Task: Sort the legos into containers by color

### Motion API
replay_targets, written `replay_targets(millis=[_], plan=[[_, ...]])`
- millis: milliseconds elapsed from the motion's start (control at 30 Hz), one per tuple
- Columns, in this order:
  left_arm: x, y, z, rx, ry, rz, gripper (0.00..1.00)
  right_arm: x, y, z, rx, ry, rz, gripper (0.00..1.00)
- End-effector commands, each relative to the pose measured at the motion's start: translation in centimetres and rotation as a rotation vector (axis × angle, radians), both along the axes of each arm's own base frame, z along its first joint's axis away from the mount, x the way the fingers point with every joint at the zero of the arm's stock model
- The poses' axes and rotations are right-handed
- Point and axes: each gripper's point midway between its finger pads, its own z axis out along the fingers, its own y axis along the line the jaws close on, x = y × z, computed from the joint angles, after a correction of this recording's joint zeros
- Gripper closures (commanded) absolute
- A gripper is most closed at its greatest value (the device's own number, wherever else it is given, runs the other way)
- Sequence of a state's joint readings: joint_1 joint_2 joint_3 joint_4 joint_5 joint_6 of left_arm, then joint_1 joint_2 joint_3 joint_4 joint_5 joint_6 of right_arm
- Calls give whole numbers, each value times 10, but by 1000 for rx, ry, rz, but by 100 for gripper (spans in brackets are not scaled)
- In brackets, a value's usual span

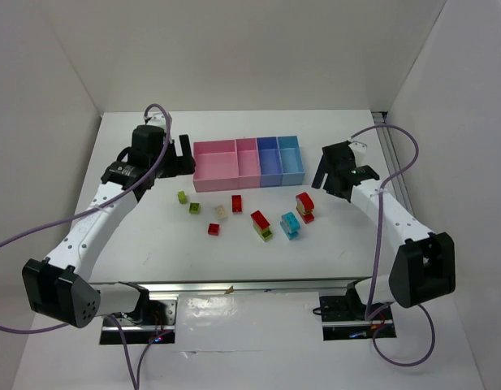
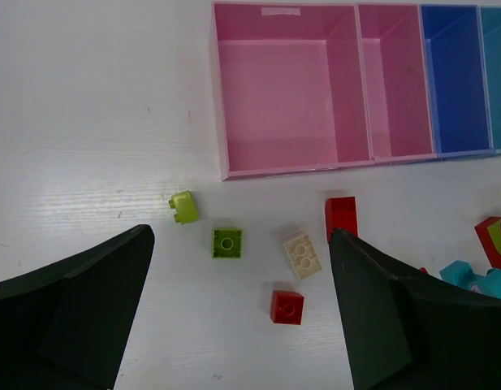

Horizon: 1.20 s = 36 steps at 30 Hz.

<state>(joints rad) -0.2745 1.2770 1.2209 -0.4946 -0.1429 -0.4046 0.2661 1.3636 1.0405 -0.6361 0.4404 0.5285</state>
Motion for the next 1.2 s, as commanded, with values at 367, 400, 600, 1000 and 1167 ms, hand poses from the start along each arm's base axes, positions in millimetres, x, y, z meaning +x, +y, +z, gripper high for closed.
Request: replay_targets(millis=[367,400,600,1000,1167], plan=[[-12,-13,1,-43,1,-46,0,-13,35,31,122,-160,270,2],[-12,-13,1,-43,1,-46,0,-16,42,31,145,-162,315,3],[-16,-20,-4,-44,14,-79,0,-20,61,19,131,-111,494,3],[-16,-30,-18,-33,30,-51,0,0,93,-15,54,-26,664,10],[-16,-33,-22,-30,39,-60,0,6,91,-27,25,-1,666,17]])
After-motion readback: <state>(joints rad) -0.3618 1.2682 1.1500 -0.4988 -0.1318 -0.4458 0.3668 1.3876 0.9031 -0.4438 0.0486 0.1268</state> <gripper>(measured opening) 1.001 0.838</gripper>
